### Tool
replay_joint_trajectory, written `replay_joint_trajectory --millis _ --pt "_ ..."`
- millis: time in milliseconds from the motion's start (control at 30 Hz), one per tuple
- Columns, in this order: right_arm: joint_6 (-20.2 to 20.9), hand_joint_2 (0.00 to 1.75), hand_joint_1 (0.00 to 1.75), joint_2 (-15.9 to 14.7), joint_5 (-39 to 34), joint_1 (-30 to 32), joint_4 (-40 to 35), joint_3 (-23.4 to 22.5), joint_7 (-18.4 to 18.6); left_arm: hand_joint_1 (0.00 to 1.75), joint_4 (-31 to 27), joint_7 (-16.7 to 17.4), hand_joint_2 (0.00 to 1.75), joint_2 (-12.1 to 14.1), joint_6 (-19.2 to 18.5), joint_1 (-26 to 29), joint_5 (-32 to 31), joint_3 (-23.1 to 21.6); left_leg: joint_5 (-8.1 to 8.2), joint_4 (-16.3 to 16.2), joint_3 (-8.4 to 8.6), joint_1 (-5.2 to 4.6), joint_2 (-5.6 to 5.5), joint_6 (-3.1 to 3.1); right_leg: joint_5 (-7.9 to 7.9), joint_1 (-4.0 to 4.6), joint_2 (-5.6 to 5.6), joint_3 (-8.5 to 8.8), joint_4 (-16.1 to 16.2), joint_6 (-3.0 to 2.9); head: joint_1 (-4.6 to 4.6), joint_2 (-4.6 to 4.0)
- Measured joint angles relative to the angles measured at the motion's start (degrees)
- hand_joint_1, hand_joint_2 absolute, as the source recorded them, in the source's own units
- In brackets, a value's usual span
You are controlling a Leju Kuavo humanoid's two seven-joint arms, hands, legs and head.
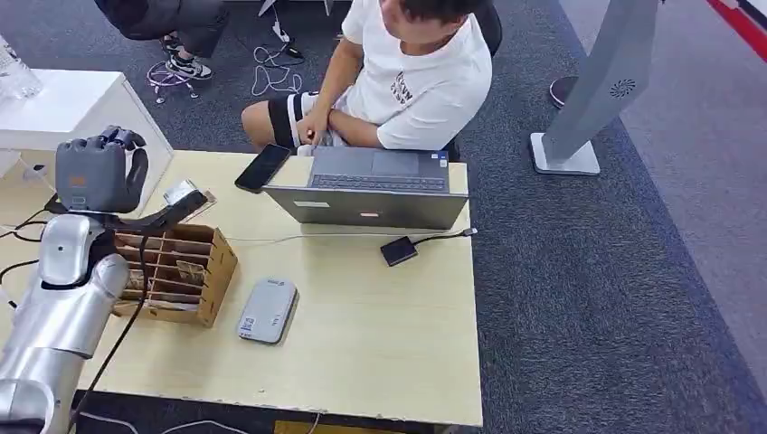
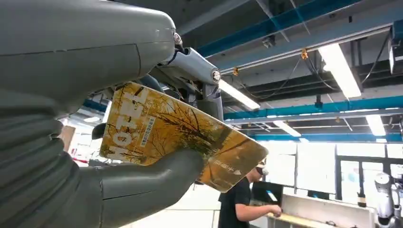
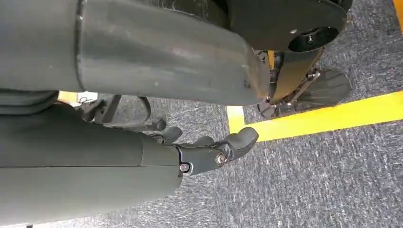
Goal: Pass the card to the sensor for recognition and then transmit it.
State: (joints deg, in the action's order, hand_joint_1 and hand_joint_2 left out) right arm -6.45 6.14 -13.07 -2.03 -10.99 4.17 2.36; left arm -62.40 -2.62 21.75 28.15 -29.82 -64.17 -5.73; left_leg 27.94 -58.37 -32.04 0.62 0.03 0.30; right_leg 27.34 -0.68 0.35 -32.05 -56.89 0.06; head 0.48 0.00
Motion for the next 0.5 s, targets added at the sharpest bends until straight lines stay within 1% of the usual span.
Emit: replay_joint_trajectory --millis 300,400,500 --pt "-0.68 0.00 0.00 0.44 -0.09 0.04 0.00 0.00 -0.35 1.75 -12.97 -0.53 1.75 -0.83 0.22 8.22 -1.18 -3.39 0.02 0.00 -0.02 -0.01 0.01 0.00 0.01 0.00 0.01 -0.03 0.03 0.00 -0.02 0.00" --pt "-0.77 0.00 0.00 0.48 -0.11 0.05 0.00 -0.02 -0.66 1.75 -17.38 -0.53 1.75 -1.09 -1.10 10.22 -2.58 -5.86 0.02 0.00 -0.03 -0.01 -0.01 0.00 0.01 0.00 -0.01 -0.02 0.04 0.00 0.00 0.00" --pt "-0.87 0.00 0.00 0.61 -0.17 0.08 0.00 -0.04 -0.79 1.75 -20.37 -0.07 1.75 -1.33 -2.56 11.69 -3.74 -8.57 0.02 0.00 -0.02 -0.01 0.00 0.00 0.00 -0.01 0.00 -0.02 0.04 0.00 0.00 0.00"
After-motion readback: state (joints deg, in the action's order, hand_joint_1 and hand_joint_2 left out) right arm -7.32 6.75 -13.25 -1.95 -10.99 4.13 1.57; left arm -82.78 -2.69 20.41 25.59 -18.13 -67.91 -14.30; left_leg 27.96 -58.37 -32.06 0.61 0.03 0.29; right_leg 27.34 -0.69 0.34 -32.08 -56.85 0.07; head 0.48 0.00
